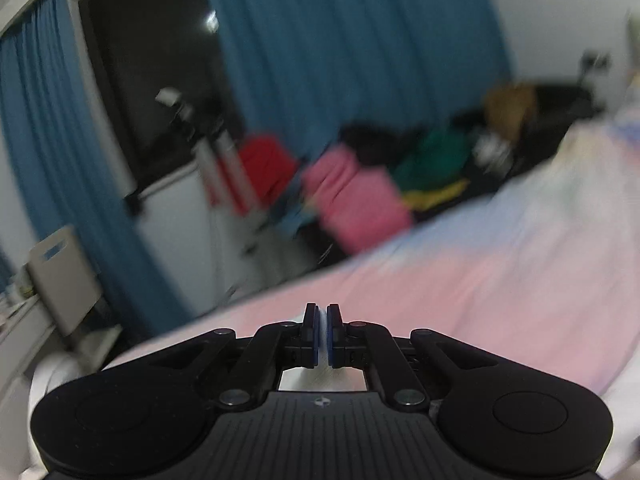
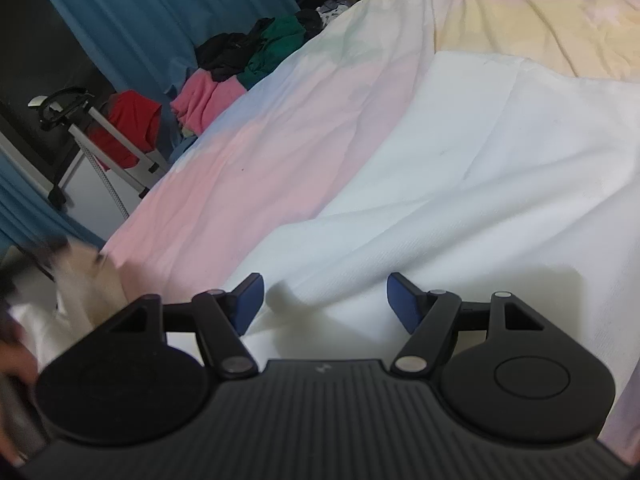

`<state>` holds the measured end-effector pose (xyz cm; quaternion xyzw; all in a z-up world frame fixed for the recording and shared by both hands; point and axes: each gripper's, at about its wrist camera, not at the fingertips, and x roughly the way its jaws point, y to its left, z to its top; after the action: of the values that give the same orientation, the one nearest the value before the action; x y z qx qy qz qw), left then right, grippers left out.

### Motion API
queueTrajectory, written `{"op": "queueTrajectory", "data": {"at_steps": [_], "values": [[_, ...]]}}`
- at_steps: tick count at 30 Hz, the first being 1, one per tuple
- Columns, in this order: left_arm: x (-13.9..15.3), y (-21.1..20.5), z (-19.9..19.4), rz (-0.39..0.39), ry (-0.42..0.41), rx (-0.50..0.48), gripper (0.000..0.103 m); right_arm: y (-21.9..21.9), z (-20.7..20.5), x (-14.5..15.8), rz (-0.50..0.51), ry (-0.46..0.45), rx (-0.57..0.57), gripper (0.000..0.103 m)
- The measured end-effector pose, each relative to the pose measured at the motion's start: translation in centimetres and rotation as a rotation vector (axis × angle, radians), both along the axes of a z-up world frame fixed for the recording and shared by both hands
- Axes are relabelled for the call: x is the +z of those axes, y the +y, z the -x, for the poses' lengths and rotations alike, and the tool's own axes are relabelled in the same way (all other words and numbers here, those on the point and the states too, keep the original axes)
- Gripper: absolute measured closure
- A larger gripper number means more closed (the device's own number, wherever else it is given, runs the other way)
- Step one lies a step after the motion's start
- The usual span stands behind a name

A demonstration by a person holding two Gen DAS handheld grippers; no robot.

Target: Fold clothes

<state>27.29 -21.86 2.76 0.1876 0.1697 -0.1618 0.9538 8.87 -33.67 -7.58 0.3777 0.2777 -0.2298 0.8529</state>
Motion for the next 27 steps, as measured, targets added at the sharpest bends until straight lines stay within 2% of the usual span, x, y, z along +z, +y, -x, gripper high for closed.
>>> {"op": "queueTrajectory", "data": {"at_steps": [3,6,7,8,9,11,13,18,22,27], "values": [[1.9,-2.1,1.4,0.135,0.013,-0.118,0.099,-0.1,-0.1,0.0,0.003,-0.001,-0.009,0.032],[0.3,-4.4,2.0,0.152,0.044,-0.176,0.097,-0.3,0.1,0.0,0.009,-0.004,-0.024,0.032],[-0.3,-5.1,2.2,0.153,0.055,-0.193,0.093,-0.4,0.1,0.0,0.010,-0.005,-0.027,0.032],[-1.0,-5.8,2.3,0.153,0.067,-0.210,0.085,-0.4,0.1,0.0,0.009,-0.006,-0.030,0.032],[-1.8,-6.3,2.3,0.160,0.093,-0.216,0.076,-0.4,0.1,-0.1,0.009,-0.007,-0.032,0.032],[-2.6,-6.2,3.0,0.198,0.166,-0.196,0.064,-0.5,0.1,-0.3,0.007,-0.007,-0.032,0.032],[-2.9,-4.6,3.4,0.221,0.199,-0.181,0.056,-0.6,0.1,-0.5,-0.005,-0.009,-0.028,0.031],[-3.4,2.7,6.9,0.222,0.187,-0.129,0.035,-0.7,0.0,-0.4,-0.055,-0.054,0.004,0.031],[-2.9,9.3,11.3,0.230,0.209,-0.046,0.033,-0.2,-0.3,0.0,-0.106,-0.134,0.082,0.031],[-1.7,15.6,16.1,0.297,0.211,0.081,0.028,1.4,-0.2,1.3,-0.047,-0.185,0.154,0.031]]}}
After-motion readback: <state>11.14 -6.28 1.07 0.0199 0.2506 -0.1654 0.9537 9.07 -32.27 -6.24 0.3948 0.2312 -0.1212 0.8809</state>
